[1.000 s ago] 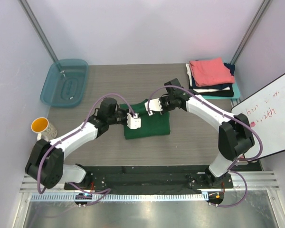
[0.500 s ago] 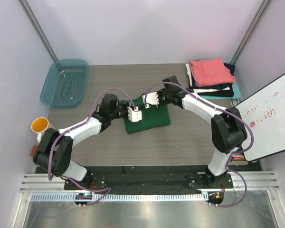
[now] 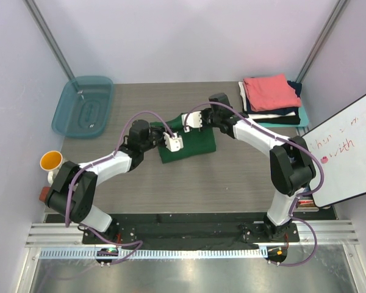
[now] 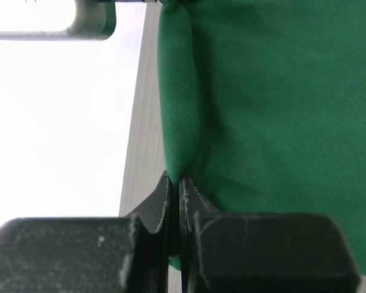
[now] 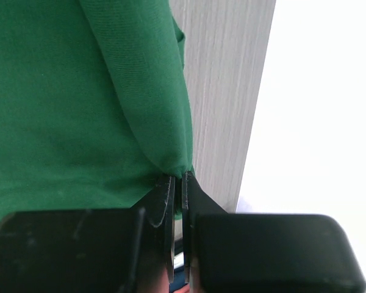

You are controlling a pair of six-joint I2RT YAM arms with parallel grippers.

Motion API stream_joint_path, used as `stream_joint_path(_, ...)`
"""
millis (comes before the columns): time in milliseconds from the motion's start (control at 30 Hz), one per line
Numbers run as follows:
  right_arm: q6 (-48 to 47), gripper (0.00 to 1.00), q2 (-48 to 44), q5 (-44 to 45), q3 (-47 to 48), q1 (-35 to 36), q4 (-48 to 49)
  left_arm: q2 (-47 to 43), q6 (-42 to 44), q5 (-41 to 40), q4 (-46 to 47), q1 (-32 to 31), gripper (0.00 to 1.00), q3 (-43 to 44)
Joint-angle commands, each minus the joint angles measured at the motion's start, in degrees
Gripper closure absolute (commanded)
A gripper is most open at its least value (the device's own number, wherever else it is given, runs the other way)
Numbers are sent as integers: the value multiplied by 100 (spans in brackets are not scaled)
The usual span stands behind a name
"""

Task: Fold and stack the t-shirts
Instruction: Fold the long partially folded tshirt into a neat square

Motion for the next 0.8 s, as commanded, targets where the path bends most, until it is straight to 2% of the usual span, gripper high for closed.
stream_joint_path(0, 94, 99, 36, 200, 287, -88, 525, 3, 21, -159, 603, 79, 100, -53)
stream_joint_path(333, 234, 99, 53, 332, 147, -88, 1455, 249, 197, -493, 1639, 97, 100, -167)
stream_joint_path(467, 226, 99, 123, 253, 138, -88, 1579, 407, 302, -607, 1649, 106, 100, -132)
stream_joint_path(500, 226, 98, 202, 253, 120, -70, 1649, 425, 380, -642, 1596, 106, 100, -132)
stream_joint_path(533, 226, 94, 281, 261, 77, -61, 1850, 460, 416, -695, 1596, 106, 99, -123)
stream_joint_path(567, 252, 70, 343, 383, 15, -35, 2070, 590, 503, -930, 1570, 106, 90, -114)
stream_joint_path(600, 287, 51, 535, 480, -72, 26, 2707, 687, 783, -1124, 1622, 106, 74, -114)
stream_joint_path(633, 287, 34, 667, 594, -256, 79, 3105, 880, 925, -1395, 1831, 106, 69, -106)
stream_joint_path(667, 287, 13, 817, 996, -371, 140, 3596, 1421, 1022, -2381, 2225, 106, 34, -88)
stream_joint_path(700, 235, 7, 1227, 1452, -502, 254, 4671, 1870, 997, -2905, 3499, 106, 21, 43)
stream_joint_path(733, 148, 3, 1431, 1761, -504, 325, 5152, 2319, 1118, -3441, 4104, 149, 11, 192)
stream_joint_path(767, 51, 0, 1668, 2365, -495, 360, 5592, 3211, 1311, -3872, 4710, 271, 0, 333)
